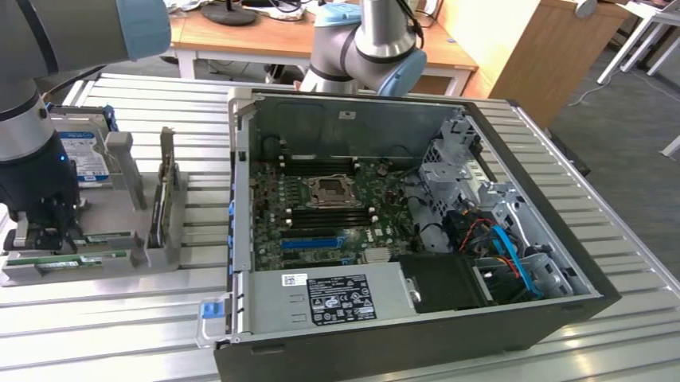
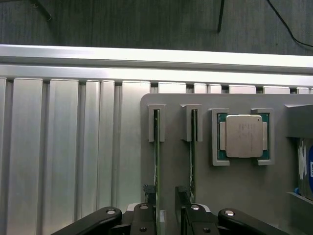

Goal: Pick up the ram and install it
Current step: 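Pick up the ram and move it above insertion slot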

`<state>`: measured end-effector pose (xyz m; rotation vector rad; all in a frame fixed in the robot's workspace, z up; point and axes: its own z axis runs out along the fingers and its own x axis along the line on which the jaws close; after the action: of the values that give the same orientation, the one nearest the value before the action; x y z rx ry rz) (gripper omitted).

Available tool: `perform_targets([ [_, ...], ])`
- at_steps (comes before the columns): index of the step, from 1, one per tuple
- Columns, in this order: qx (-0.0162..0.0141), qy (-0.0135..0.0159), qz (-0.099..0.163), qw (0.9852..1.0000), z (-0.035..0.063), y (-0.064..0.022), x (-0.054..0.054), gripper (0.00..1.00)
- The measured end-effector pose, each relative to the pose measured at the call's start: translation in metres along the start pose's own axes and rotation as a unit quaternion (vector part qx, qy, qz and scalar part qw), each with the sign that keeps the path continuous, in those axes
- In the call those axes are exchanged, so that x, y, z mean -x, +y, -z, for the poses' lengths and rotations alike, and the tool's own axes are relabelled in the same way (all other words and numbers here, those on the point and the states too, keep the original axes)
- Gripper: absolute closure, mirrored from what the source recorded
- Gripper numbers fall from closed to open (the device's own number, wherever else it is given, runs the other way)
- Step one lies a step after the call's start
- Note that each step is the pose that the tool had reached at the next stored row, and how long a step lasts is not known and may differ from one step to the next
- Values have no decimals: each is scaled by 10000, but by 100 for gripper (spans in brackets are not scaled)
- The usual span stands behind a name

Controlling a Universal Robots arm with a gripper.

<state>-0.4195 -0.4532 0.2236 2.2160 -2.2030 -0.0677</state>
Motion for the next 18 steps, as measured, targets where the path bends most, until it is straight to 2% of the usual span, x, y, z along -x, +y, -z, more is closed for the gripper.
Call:
perform_targets([
  [8, 0, 0, 0, 10000, -3, 1, -13, 70],
  [18, 0, 0, 0, 10000, -93, -4, -15, 70],
])
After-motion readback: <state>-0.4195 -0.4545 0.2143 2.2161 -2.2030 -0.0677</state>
